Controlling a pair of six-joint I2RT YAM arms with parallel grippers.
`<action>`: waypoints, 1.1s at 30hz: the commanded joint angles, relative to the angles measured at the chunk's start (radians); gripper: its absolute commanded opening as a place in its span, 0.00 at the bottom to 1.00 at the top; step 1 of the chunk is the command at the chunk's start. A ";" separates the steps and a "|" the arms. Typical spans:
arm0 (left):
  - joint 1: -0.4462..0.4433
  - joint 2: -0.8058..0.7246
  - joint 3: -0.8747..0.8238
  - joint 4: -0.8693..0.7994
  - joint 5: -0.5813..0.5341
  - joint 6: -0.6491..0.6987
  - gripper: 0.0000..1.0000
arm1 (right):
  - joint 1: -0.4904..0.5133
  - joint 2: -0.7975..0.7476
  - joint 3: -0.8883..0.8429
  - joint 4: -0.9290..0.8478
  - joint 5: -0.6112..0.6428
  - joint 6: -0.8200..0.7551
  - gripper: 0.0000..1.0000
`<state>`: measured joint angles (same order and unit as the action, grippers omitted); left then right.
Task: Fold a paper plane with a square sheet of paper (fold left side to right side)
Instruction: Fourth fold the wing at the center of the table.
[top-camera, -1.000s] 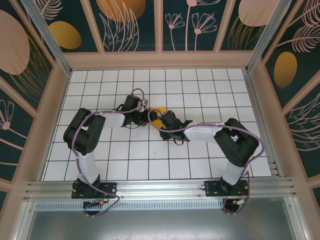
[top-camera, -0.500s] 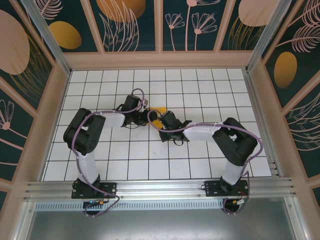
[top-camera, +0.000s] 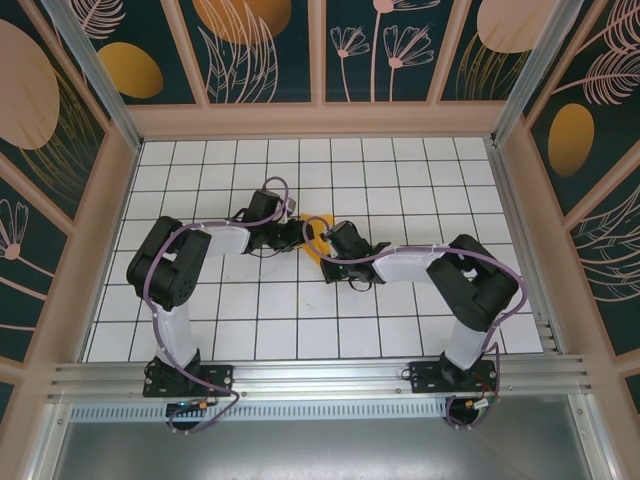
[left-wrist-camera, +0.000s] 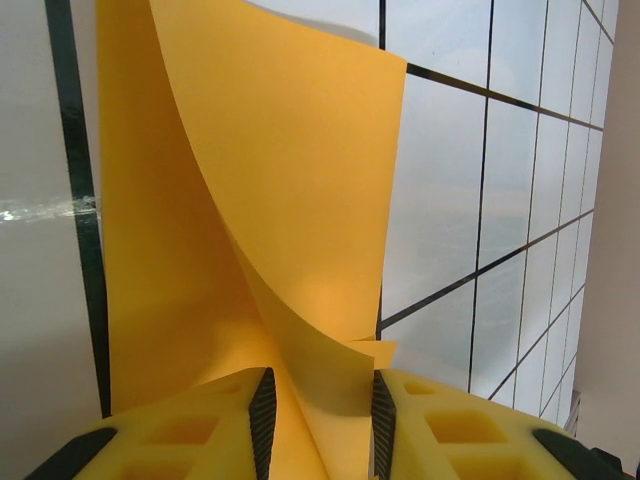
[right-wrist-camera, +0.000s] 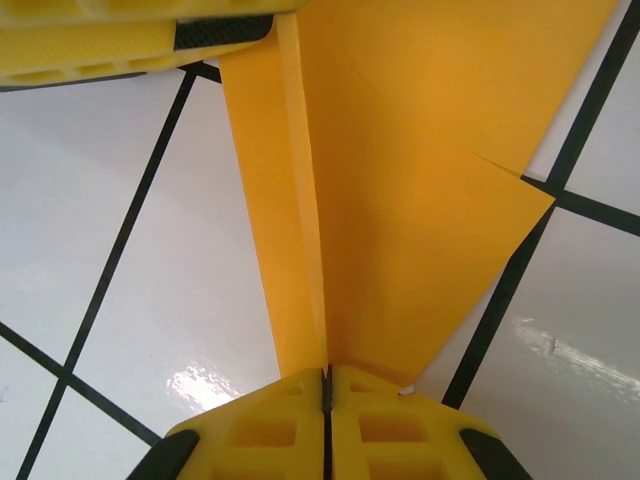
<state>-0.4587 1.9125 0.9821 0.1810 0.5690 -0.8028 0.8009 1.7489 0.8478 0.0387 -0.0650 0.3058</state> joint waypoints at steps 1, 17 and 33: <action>-0.006 0.001 0.003 0.006 0.000 -0.001 0.34 | -0.015 -0.011 -0.036 -0.022 -0.025 0.022 0.10; -0.006 -0.063 -0.024 0.003 -0.042 -0.021 0.30 | -0.100 -0.051 -0.137 0.111 -0.175 0.064 0.05; -0.023 0.060 0.074 0.024 0.014 -0.032 0.30 | -0.165 -0.039 -0.196 0.202 -0.297 0.098 0.04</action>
<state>-0.4728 1.9480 1.0203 0.1829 0.5556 -0.8227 0.6476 1.7096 0.6819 0.2668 -0.3462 0.3885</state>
